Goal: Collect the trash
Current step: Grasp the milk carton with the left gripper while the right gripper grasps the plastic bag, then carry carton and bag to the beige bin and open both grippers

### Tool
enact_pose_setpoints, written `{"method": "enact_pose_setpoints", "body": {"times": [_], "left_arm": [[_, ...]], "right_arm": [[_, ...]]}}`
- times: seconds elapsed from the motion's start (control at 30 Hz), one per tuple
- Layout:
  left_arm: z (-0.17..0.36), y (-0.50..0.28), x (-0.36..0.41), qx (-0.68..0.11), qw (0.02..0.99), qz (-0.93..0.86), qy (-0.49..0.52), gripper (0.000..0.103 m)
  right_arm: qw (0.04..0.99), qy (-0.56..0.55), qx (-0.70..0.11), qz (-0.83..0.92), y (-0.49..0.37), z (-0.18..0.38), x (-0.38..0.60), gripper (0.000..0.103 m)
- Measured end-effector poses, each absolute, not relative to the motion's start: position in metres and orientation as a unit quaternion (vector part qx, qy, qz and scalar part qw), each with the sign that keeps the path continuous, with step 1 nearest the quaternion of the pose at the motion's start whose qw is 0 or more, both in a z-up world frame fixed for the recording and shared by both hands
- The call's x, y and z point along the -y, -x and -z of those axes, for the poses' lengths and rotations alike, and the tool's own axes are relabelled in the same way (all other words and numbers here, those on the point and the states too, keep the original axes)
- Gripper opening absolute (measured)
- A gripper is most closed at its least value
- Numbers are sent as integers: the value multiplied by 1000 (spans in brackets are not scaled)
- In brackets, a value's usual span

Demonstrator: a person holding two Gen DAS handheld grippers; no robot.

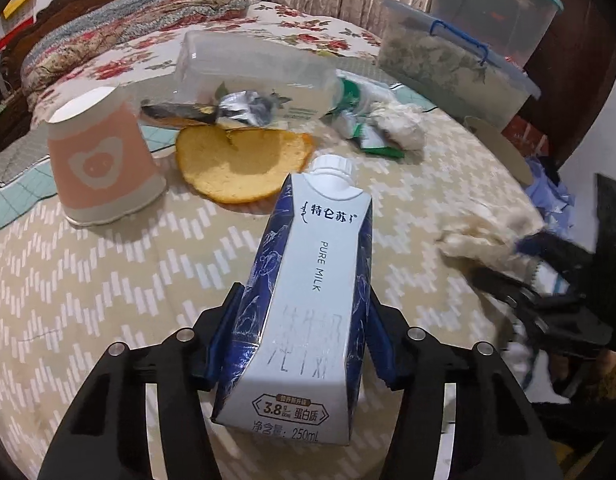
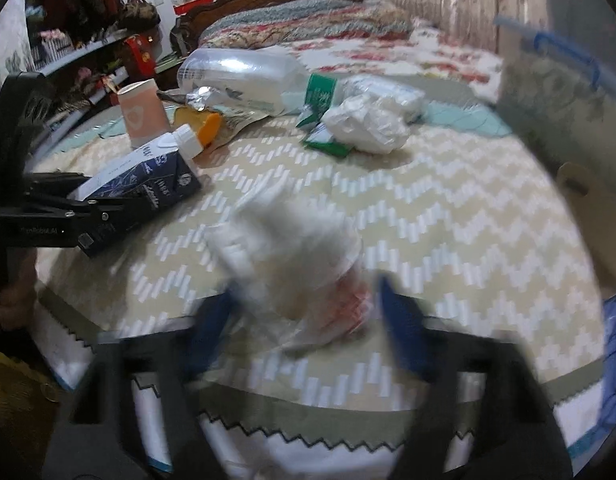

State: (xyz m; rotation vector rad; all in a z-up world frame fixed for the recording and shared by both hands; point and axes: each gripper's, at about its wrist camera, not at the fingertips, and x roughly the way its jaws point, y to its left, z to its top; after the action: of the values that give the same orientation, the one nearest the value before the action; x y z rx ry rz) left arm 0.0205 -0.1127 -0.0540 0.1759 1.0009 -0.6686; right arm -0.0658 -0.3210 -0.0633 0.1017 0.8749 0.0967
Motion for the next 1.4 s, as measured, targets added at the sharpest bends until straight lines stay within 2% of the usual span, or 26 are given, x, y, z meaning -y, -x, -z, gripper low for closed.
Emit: {"method": "enact_pose_setpoints", "body": {"times": [0.03,0.13,0.4,0.63,1.03,1.07,1.1,1.13,1.17,1.2,1.3,1.4], "left_arm": [[50,-17,115,-466,820,320,-83,52],[36,-7,126,-454,816,348,-85,52],[20,-11,185,-463,782,409,-84,47],[18,-16,274,-450,763,443,-139,47],[-19,-25,437,-415,733,516,-157,47],[-21,-27,457,-415,727,523,-157,48],[-21,-30,481,-416,722,530,-158,48],[-21,-32,496,-417,719,531,-162,65],[-17,-35,513,-419,726,517,-174,77],[-14,-39,524,-415,744,493,-179,83],[-10,-42,522,-426,740,493,-167,79],[-4,-36,489,-422,740,494,-171,79]], "right_arm": [[906,-55,-417,-51,67,62,323,49],[909,-80,-405,-56,70,57,331,45],[914,-177,-365,-14,88,56,395,44],[909,-241,-337,39,108,61,468,44],[913,-251,-285,148,118,50,589,44],[912,-248,-285,159,116,49,597,45],[912,-242,-285,170,111,48,609,52],[910,-236,-289,178,108,48,617,63],[907,-229,-294,195,102,50,624,70],[905,-224,-290,213,101,50,628,76],[909,-228,-273,216,114,47,629,76],[912,-240,-259,210,128,48,626,76]]}}
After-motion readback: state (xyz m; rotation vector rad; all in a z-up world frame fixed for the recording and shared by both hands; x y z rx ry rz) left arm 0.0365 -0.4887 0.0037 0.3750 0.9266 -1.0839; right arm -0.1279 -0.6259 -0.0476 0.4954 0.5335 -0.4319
